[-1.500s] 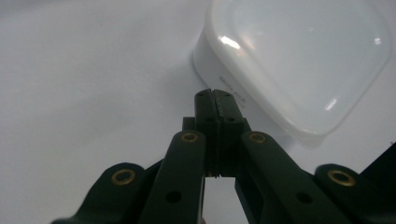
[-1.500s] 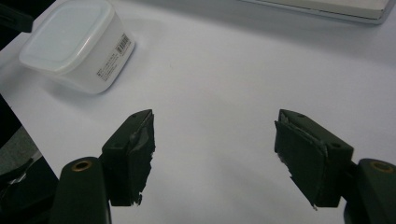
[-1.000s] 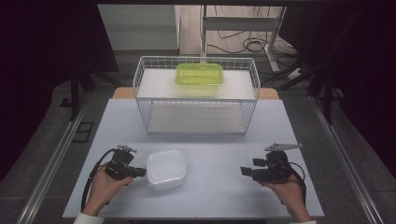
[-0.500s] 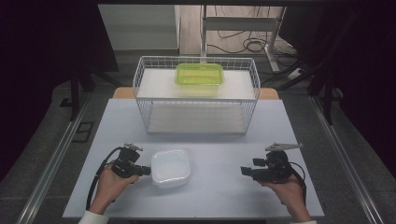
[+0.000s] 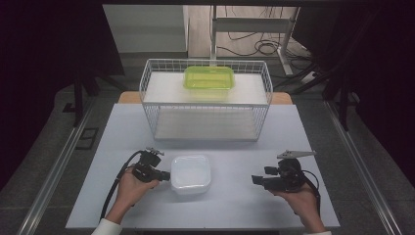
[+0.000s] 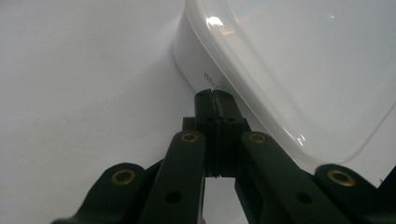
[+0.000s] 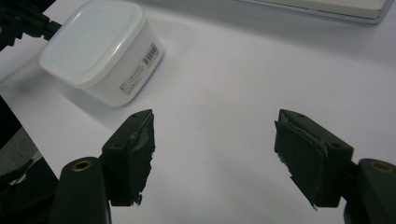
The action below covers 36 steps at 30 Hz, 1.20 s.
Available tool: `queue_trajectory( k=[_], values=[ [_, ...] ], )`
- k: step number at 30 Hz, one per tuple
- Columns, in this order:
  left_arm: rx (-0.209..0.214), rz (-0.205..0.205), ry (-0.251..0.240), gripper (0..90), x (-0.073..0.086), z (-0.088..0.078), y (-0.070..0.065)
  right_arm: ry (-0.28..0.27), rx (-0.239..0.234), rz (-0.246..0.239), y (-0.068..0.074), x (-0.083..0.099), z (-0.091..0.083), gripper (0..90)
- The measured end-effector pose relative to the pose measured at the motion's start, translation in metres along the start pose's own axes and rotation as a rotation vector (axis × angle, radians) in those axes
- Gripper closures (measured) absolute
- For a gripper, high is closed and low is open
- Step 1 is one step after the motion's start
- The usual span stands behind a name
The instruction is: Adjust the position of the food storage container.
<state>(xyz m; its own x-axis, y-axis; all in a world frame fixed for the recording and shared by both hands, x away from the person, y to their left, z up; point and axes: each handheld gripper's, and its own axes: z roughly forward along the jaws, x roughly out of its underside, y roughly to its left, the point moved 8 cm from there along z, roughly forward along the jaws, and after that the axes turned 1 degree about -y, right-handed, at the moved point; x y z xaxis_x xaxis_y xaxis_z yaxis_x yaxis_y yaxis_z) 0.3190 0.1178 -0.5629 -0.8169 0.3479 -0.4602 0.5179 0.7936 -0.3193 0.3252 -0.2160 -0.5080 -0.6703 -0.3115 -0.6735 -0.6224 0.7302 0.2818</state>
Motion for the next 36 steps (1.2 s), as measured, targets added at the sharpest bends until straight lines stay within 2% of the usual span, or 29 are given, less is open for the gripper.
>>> queue_trajectory(
  k=[13, 18, 24, 27, 29, 30, 33, 36],
  values=[
    [0.031, 0.020, -0.005, 89.9, -0.020, 0.019, -0.023, 0.006, 0.001, 0.003, 0.000, 0.001, 0.001, 28.7],
    [0.033, 0.028, -0.011, 89.9, -0.024, 0.022, -0.028, 0.008, 0.001, 0.003, 0.000, 0.001, 0.001, 28.7],
    [0.038, 0.025, -0.029, 89.9, -0.025, 0.019, -0.028, 0.007, -0.001, 0.003, 0.000, 0.001, 0.001, 28.7],
    [0.036, 0.029, -0.039, 89.8, -0.022, 0.013, -0.026, 0.006, 0.000, 0.002, 0.000, 0.001, 0.000, 28.6],
    [0.039, 0.006, -0.067, 89.8, -0.020, 0.008, -0.025, 0.001, -0.001, 0.003, 0.000, 0.000, -0.001, 28.6],
    [0.034, 0.015, -0.070, 89.7, -0.017, 0.004, -0.024, -0.002, 0.001, 0.007, 0.000, 0.000, -0.001, 28.5],
    [0.039, 0.027, -0.124, 81.0, -0.015, -0.010, -0.025, -0.009, 0.011, 0.021, -0.002, -0.001, -0.002, 26.3],
    [0.039, 0.019, -0.165, 61.9, -0.014, -0.024, -0.026, -0.023, 0.023, 0.034, -0.002, -0.002, -0.002, 21.1]
  ],
)
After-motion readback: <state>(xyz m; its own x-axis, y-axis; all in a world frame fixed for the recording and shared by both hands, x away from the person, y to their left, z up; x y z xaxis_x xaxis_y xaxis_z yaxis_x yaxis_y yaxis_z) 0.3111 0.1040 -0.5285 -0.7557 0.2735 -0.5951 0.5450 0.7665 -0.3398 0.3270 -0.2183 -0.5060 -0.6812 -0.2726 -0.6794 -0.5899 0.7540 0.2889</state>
